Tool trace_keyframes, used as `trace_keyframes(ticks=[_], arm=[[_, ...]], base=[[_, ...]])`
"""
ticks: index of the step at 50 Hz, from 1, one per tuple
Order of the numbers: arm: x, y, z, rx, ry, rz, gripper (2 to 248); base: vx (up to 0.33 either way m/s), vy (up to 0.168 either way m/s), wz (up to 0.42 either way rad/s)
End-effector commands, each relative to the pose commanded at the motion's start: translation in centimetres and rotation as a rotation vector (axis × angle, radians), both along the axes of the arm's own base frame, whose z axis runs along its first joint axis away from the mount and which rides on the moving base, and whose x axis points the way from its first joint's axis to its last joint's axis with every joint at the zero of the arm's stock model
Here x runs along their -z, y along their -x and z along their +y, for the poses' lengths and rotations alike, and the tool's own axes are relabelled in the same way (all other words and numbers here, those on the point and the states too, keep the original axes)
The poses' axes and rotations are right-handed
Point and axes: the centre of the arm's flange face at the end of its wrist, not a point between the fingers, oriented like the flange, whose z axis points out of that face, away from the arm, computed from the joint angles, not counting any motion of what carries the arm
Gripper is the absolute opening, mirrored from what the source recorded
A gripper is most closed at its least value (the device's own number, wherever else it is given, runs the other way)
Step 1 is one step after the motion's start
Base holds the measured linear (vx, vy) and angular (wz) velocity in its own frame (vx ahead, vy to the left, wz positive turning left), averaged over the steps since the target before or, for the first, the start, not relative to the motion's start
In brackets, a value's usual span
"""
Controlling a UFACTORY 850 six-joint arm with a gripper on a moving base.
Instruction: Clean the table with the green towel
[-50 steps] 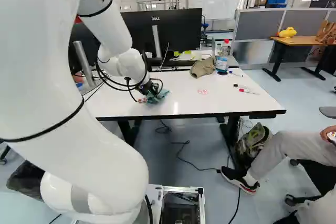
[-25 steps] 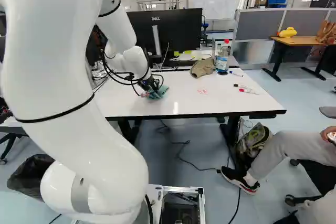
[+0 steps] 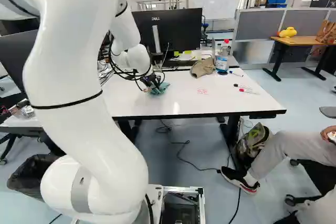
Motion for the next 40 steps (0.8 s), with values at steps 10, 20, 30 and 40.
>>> trace_keyframes(ticks=[10,20,30,40], arm=[[0.0,-0.3,0.1,-0.001,0.0,-0.001,50],[-0.4,-0.1,0.1,-0.002,0.0,-0.008,50],[-1.5,0.3,1.3,-0.025,-0.002,-0.029,50],[-2.8,1.1,2.9,-0.057,-0.004,-0.051,50]], base=[[0.0,0.0,0.0],[0.0,0.0,0.0],[0.0,0.0,0.0],[0.0,0.0,0.0]])
